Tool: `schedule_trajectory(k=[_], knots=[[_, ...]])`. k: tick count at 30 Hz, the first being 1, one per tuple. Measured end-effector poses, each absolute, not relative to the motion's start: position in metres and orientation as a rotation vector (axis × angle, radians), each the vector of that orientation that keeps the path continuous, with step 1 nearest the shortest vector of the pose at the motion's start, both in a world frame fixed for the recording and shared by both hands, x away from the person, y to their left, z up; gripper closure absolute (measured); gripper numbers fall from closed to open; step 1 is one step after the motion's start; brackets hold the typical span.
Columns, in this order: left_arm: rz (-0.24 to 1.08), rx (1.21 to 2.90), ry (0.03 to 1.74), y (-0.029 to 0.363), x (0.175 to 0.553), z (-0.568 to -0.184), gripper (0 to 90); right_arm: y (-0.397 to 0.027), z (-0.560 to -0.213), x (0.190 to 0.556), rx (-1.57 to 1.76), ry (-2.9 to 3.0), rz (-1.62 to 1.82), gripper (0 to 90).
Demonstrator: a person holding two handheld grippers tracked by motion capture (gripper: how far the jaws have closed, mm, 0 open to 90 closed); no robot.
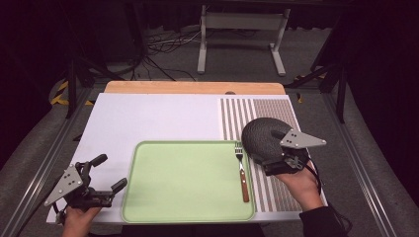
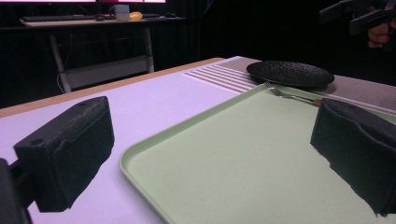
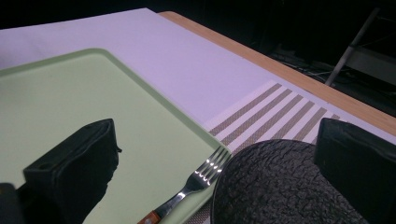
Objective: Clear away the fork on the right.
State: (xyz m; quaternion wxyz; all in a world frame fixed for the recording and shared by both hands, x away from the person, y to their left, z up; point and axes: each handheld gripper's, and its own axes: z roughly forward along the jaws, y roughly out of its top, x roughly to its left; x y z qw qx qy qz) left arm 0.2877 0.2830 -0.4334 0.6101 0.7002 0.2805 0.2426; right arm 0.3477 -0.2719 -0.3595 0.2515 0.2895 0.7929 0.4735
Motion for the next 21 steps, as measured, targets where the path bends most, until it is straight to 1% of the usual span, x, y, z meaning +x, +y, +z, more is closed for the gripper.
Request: schedule_trajectory(k=[7, 14, 21], knots=[[0.561, 1.615, 0.648, 0.283, 0.288, -0.433, 0.1, -0.291, -0.374, 0.336, 0.772, 2.079, 1.377, 0.1], [0.563, 1.608, 0.649, 0.284, 0.288, -0.433, 0.1, -0.314, -0.4, 0.323, 0.801, 1.968, 1.474, 0.1], [0.561, 1.607, 0.649, 0.284, 0.288, -0.433, 0.1, -0.337, -0.421, 0.317, 0.749, 1.91, 1.492, 0.1]])
